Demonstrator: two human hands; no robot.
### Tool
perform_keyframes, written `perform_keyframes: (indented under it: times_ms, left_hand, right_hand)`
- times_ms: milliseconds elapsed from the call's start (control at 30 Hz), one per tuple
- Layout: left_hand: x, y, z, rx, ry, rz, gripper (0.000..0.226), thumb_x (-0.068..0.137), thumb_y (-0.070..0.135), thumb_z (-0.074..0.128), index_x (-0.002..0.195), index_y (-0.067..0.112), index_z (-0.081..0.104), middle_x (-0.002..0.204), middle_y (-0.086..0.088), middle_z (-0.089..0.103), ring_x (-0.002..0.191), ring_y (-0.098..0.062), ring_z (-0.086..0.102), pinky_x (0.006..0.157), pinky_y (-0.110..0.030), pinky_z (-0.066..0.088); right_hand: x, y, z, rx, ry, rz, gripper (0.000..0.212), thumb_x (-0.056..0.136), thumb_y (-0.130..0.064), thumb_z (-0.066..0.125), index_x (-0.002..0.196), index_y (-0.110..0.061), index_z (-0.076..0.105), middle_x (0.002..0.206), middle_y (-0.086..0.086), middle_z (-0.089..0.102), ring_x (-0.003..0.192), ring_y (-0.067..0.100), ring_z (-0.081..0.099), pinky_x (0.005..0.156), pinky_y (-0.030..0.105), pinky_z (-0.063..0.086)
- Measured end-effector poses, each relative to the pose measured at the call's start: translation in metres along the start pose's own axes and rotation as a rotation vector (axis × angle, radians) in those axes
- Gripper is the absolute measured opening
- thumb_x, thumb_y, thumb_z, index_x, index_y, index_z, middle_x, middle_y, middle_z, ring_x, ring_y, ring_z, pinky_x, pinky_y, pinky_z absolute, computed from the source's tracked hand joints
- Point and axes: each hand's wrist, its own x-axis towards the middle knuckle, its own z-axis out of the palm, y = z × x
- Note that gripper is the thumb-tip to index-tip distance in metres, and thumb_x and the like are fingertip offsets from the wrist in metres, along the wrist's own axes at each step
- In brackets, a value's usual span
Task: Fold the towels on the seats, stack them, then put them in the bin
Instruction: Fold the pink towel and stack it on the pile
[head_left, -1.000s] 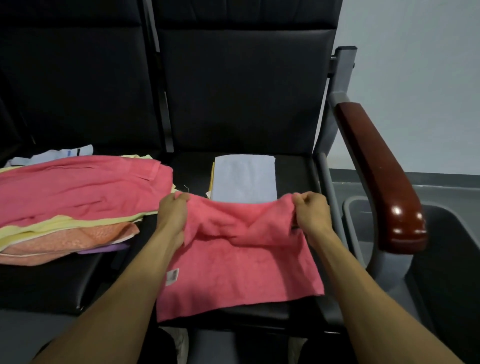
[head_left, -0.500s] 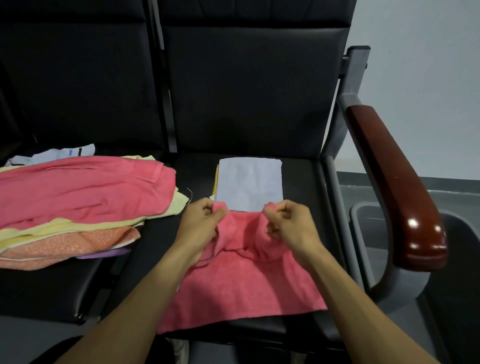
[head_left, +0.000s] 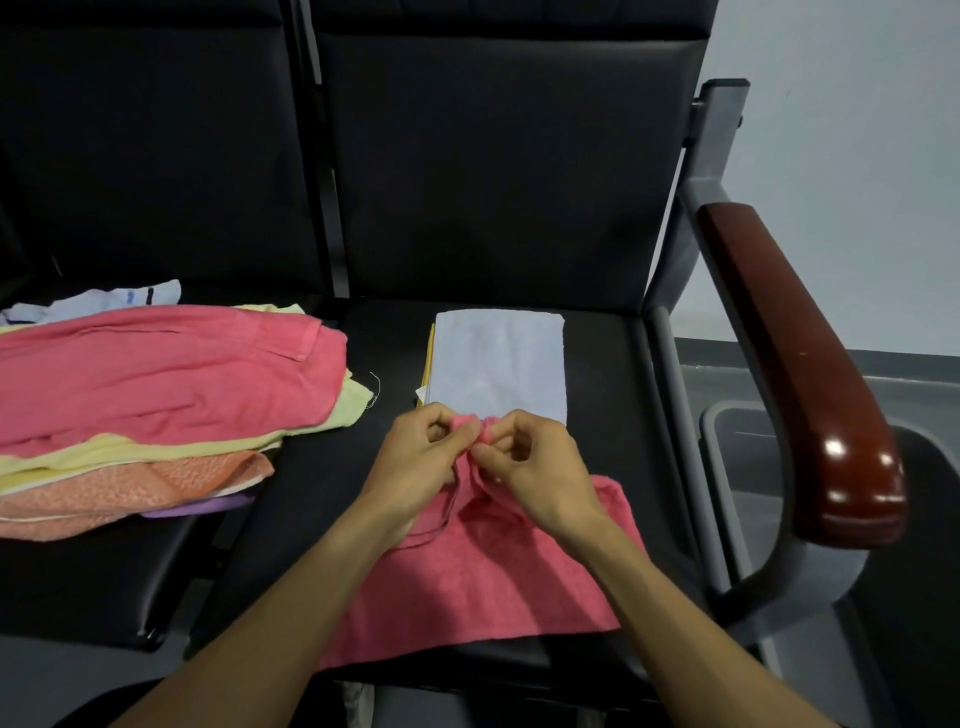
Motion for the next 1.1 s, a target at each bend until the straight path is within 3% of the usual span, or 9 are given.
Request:
perform_keyframes:
  times_ms: [100,200,333,467,600,767,867,933,1100]
  left_hand:
    - [-0.003,-0.001,-0.003,0.089,-0.034,0.053,0.062,0.062,0.055,0.085,0.088,0.003,0.063,0.082,-0.018,0.072,0.078,-0.032,0.069,0.078,-0.046,0.057]
    - [-0.002,-0.004,-0.008,0.198,-0.041,0.093,0.042,0.062,0.041,0.086,0.078,0.012,0.06,0.079,-0.022,0.07,0.078,-0.036,0.07,0.08,-0.055,0.056]
    - [-0.002,-0.005,-0.01,0.402,-0.041,0.109,0.027,0.076,0.015,0.081,0.069,0.019,0.054,0.065,0.002,0.059,0.063,-0.009,0.054,0.062,-0.034,0.047]
    - [-0.012,-0.005,-0.006,0.665,-0.274,0.082,0.033,0.079,0.008,0.076,0.071,0.02,0.047,0.062,0.01,0.045,0.051,-0.003,0.038,0.053,-0.024,0.033]
    - [-0.019,-0.008,-0.002,0.673,-0.421,-0.003,0.035,0.084,0.0,0.068,0.076,0.018,0.039,0.07,-0.006,0.051,0.058,-0.023,0.07,0.056,-0.039,0.056]
    - [-0.025,-0.01,0.002,0.637,-0.527,-0.045,0.038,0.085,-0.008,0.064,0.075,0.017,0.037,0.068,-0.001,0.049,0.054,-0.012,0.067,0.067,-0.046,0.059]
    - [-0.03,-0.008,0.003,0.69,-0.611,-0.014,0.042,0.082,-0.007,0.064,0.073,0.021,0.034,0.069,0.0,0.045,0.062,-0.028,0.07,0.062,-0.05,0.059]
    - [-0.028,-0.003,-0.001,0.717,-0.564,0.019,0.042,0.078,-0.006,0.064,0.07,0.022,0.035,0.07,0.002,0.042,0.06,-0.029,0.069,0.055,-0.043,0.055]
    - [-0.003,0.013,-0.043,0.562,-0.076,0.108,0.016,0.069,0.004,0.066,0.069,0.018,0.059,0.063,0.01,0.058,0.06,-0.007,0.052,0.059,-0.027,0.04]
  right_hand:
    - [-0.002,-0.002,-0.003,-0.005,-0.118,-0.028,0.015,0.089,-0.002,0.062,0.088,-0.015,0.07,0.079,0.006,0.073,0.068,0.009,0.066,0.067,0.025,0.056]
    - [0.003,0.0,-0.01,0.025,-0.064,0.051,0.028,0.084,0.013,0.045,0.088,-0.008,0.063,0.074,0.01,0.074,0.071,0.021,0.072,0.074,0.036,0.06]
    - [0.019,0.016,-0.035,-0.29,0.166,0.061,0.036,0.079,0.006,0.044,0.095,-0.025,0.055,0.08,0.0,0.072,0.077,0.018,0.069,0.072,0.039,0.057]
    - [0.017,0.023,-0.04,-0.492,-0.047,0.056,0.059,0.079,0.008,0.042,0.118,-0.035,0.051,0.098,0.0,0.062,0.088,0.02,0.062,0.078,0.044,0.056]
    - [0.014,0.026,-0.026,-0.591,-0.234,-0.018,0.054,0.081,-0.011,0.038,0.122,-0.045,0.043,0.101,0.004,0.056,0.095,0.028,0.055,0.08,0.045,0.049]
    - [0.012,0.027,-0.022,-0.84,-0.349,-0.021,0.067,0.087,-0.003,0.043,0.14,-0.043,0.033,0.108,0.001,0.042,0.101,0.036,0.054,0.091,0.047,0.046]
    - [0.011,0.03,-0.018,-0.976,-0.288,-0.034,0.06,0.091,-0.005,0.043,0.143,-0.033,0.033,0.118,0.006,0.048,0.107,0.037,0.055,0.087,0.046,0.044]
    - [0.014,0.031,-0.024,-1.078,-0.154,-0.028,0.047,0.092,-0.006,0.044,0.135,-0.026,0.042,0.119,0.006,0.054,0.107,0.036,0.059,0.08,0.042,0.044]
    - [0.017,0.023,-0.046,-0.948,0.031,-0.023,0.008,0.093,-0.029,0.06,0.096,-0.027,0.068,0.101,-0.002,0.061,0.092,0.028,0.063,0.067,0.035,0.039]
